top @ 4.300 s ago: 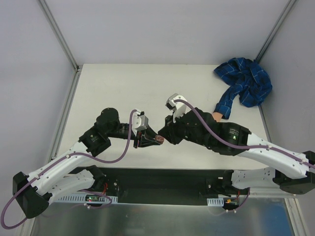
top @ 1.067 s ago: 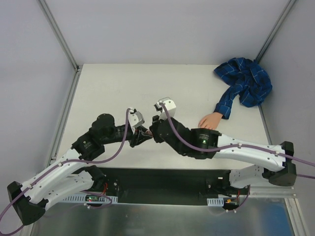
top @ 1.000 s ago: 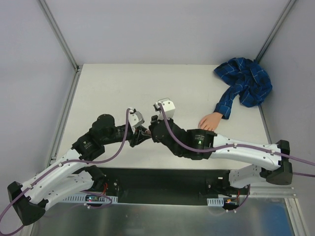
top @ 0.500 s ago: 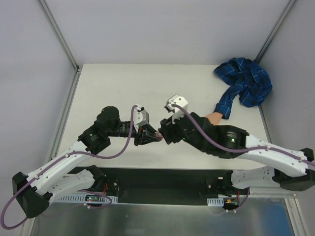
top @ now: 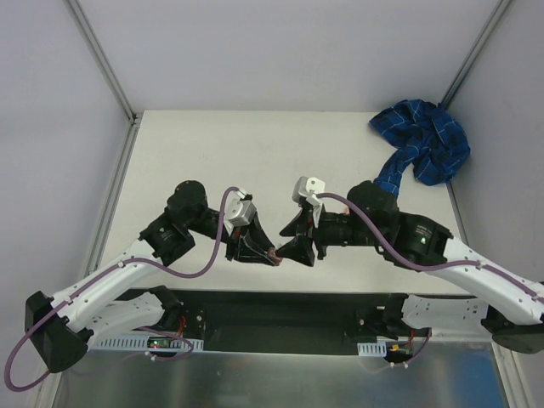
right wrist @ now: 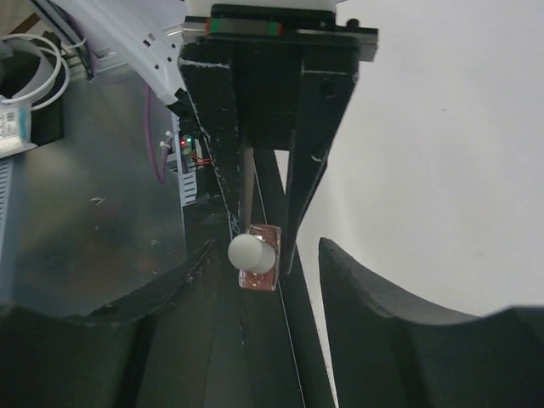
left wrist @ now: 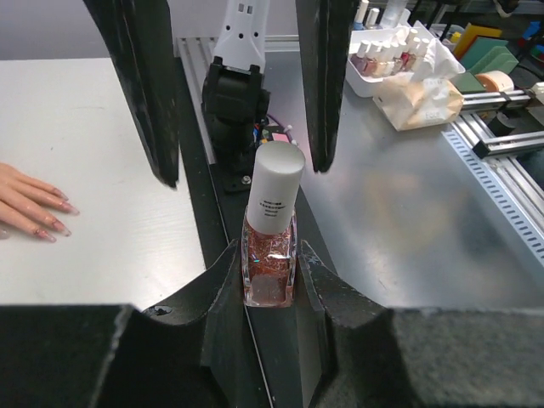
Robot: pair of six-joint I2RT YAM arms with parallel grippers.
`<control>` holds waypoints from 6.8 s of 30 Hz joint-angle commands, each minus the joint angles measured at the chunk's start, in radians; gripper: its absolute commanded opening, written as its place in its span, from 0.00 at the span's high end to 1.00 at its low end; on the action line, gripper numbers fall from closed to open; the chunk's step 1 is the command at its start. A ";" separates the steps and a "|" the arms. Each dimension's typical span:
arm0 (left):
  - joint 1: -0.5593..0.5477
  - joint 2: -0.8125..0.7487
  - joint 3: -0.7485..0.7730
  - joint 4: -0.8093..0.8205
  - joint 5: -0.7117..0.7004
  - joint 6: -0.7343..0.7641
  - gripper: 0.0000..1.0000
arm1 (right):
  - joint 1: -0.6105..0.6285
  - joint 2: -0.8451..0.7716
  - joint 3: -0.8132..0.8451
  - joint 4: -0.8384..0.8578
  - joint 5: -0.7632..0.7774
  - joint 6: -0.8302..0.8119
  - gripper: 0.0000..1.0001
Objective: Paint the nails
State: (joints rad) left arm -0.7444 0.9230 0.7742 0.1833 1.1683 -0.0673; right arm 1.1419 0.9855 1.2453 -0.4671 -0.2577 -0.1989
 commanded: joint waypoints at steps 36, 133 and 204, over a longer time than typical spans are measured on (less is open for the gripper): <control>0.016 -0.191 -0.039 -0.039 -0.647 0.123 1.00 | 0.323 0.340 0.178 -0.109 1.102 0.587 0.76; 0.020 -0.101 -0.022 0.074 -0.307 -0.017 1.00 | 0.051 0.022 -0.155 0.244 0.130 0.182 0.99; -0.033 -0.177 -0.049 -0.004 -0.561 0.113 1.00 | 0.403 0.403 0.269 -0.128 1.292 0.540 0.81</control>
State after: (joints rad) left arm -0.7727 0.7502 0.6918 0.0597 0.6167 0.0395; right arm 1.5429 1.4189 1.4918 -0.6308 1.0447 0.4126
